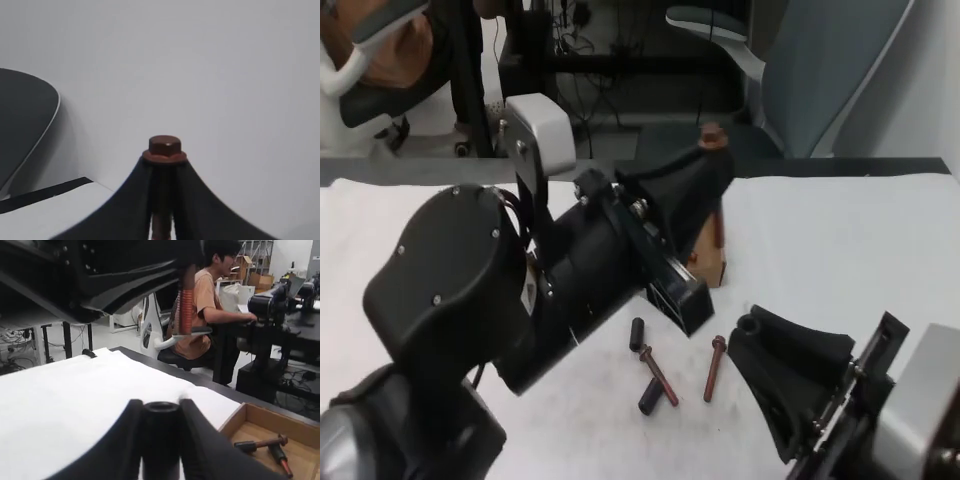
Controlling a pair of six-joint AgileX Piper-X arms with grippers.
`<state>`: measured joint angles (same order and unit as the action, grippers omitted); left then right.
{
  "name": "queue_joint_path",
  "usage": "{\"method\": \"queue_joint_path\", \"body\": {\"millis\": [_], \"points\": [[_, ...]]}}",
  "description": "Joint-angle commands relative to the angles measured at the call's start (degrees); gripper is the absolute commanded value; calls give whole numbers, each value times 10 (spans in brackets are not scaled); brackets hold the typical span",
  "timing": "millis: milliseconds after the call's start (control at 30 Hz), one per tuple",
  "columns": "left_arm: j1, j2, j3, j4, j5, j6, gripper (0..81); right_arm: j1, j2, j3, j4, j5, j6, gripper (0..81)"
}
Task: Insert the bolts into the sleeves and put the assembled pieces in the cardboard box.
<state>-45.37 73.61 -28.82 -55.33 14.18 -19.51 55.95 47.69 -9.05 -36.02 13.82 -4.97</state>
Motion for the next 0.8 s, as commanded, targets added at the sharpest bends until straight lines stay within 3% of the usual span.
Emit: {"method": "queue_joint_path", "body": {"millis": [0,233,767], "points": [[-9,1,-1,-15,7,11,17,1,18,-1,-33,5,-31,0],[-9,1,-1,-15,82,6,17,-1,24,-1,-68,5,-32,0],[-39,1,-1,-15,82,-11,17,-2,24,-2,-105,30,-32,0]]}}
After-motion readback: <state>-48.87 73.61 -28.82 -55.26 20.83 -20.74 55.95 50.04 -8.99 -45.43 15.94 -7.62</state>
